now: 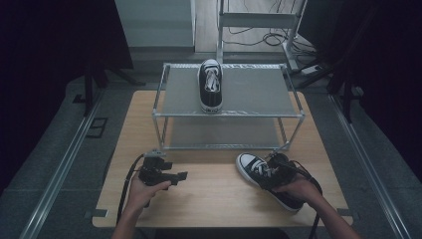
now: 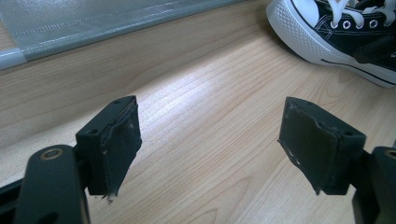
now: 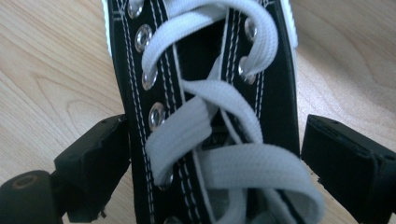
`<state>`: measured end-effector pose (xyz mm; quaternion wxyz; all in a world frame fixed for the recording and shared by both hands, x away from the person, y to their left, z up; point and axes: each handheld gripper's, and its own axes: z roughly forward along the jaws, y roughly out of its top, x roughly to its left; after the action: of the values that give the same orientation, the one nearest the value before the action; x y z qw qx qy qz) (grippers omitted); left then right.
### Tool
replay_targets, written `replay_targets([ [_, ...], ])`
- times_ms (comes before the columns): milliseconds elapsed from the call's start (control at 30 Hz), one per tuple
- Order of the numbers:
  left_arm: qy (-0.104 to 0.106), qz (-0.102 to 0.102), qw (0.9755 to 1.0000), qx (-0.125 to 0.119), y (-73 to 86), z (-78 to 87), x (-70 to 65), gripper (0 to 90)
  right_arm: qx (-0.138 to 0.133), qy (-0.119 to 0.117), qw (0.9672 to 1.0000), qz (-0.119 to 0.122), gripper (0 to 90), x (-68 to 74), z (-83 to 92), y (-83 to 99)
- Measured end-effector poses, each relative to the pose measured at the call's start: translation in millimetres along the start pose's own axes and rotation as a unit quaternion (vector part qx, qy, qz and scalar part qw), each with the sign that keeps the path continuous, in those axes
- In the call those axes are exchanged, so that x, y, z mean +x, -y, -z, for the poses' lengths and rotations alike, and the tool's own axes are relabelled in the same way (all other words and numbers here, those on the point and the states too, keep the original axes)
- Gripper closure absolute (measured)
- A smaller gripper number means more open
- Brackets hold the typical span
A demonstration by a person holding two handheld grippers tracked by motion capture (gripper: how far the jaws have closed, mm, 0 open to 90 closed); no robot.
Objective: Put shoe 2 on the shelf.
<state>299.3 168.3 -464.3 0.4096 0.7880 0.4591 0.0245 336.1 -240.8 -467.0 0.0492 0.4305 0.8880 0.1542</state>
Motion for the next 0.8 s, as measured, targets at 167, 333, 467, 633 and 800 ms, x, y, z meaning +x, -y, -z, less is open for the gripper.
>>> replay_targets([
  [167, 0.001, -0.001, 1.0, 0.001, 0.5, -0.8, -0.4, 20.6, 0.003, -0.005, 1.0, 0.003, 11.7, -0.6, 0.8, -1.0],
  [333, 0.002, 0.006, 1.0, -0.001, 1.3, 0.1, 1.4, 20.6, 0.006, -0.01, 0.9999, 0.003, 14.0, -2.8, 2.3, -1.9],
  [467, 0.003, 0.007, 1.0, -0.002, 1.6, 0.4, 1.8, 20.7, 0.016, -0.015, 0.9997, 0.007, 15.2, -4.2, 2.4, -4.9],
  [633, 0.004, 0.008, 0.9999, -0.007, 1.5, 2.4, 2.3, 20.9, 0.019, -0.022, 0.9996, -0.005, 19.2, -6.9, 4.6, -6.2],
  [800, 0.005, 0.009, 0.9999, -0.007, 1.7, 2.2, 3.0, 20.9, 0.003, -0.037, 0.9989, -0.028, 21.9, -10.7, 10.1, -5.8],
])
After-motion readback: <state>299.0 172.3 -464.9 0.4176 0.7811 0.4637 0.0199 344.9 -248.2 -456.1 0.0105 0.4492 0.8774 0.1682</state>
